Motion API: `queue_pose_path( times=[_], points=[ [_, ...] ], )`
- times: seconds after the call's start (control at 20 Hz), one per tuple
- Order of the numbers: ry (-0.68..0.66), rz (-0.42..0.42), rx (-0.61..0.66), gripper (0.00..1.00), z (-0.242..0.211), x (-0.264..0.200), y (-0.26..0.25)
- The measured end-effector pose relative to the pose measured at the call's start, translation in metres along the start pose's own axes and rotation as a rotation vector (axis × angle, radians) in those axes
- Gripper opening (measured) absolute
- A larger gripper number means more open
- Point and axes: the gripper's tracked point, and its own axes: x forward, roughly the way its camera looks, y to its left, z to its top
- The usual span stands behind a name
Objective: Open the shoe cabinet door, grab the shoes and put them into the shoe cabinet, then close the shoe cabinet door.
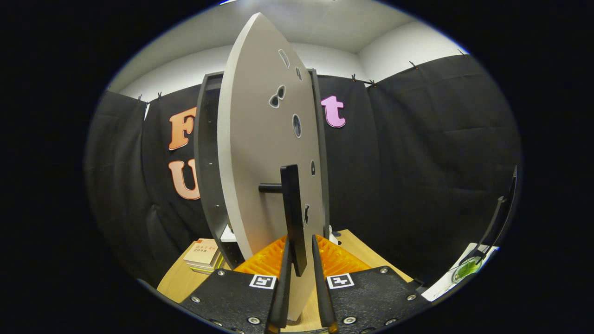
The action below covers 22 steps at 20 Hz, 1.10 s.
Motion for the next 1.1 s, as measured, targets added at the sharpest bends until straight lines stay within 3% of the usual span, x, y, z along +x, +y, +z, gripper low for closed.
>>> queue_pose_path(
  times=[0.6,1.1],
  points=[
    [0.023,-0.130,0.008,0.26,-0.005,-0.006,-0.033],
    [0.021,-0.040,0.012,0.20,-0.005,-0.001,-0.030]
  ],
)
